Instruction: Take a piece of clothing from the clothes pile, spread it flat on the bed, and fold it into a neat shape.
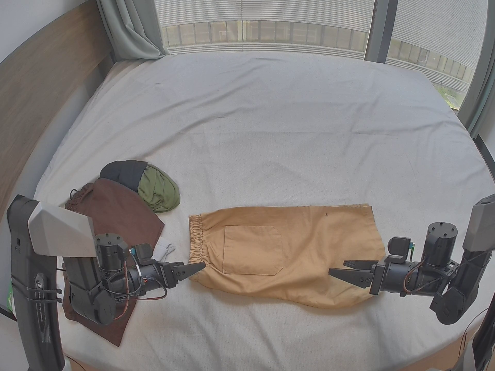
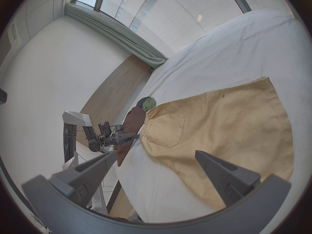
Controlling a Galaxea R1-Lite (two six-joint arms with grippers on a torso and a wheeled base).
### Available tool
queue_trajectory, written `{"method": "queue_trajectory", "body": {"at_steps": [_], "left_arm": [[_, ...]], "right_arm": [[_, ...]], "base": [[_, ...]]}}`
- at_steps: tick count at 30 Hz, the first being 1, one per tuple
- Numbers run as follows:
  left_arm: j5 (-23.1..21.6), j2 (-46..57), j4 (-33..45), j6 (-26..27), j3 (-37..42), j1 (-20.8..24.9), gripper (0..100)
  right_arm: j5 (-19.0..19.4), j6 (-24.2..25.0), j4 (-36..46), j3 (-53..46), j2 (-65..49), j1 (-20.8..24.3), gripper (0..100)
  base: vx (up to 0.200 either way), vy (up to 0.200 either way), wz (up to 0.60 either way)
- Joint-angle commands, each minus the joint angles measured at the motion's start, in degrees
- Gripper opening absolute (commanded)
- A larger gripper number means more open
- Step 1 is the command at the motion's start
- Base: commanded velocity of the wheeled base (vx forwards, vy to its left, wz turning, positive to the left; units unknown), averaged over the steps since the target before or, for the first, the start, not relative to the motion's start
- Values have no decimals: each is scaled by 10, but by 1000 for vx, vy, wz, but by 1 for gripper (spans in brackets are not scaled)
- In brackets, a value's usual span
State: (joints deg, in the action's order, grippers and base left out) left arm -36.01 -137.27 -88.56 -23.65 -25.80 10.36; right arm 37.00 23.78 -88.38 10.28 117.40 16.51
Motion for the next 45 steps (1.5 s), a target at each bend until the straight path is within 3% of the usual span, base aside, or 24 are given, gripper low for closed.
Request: {"method": "queue_trajectory", "body": {"at_steps": [1,11,19,30,36,44,45], "left_arm": [[2,-19,0,-21,-10,4,100],[14,-64,0,-39,-36,16,100],[20,-63,-1,-148,-63,39,100],[22,-41,-2,-259,-99,58,100],[57,-43,-2,-272,-121,58,100],[60,-45,-2,-275,-120,59,100],[60,-45,-2,-275,-120,59,0]], "right_arm": [[1,-1,0,1,11,0,100],[1,-2,-1,1,18,0,100],[1,-3,-1,2,24,0,100],[1,-3,-1,4,24,0,100],[1,-3,-1,4,27,1,100],[1,-3,-1,4,27,1,100],[1,-3,-1,4,27,1,100]], "base": [[0,0,0],[0,0,0],[0,0,0],[0,0,0],[0,0,0],[0,0,0],[0,0,0]]}}
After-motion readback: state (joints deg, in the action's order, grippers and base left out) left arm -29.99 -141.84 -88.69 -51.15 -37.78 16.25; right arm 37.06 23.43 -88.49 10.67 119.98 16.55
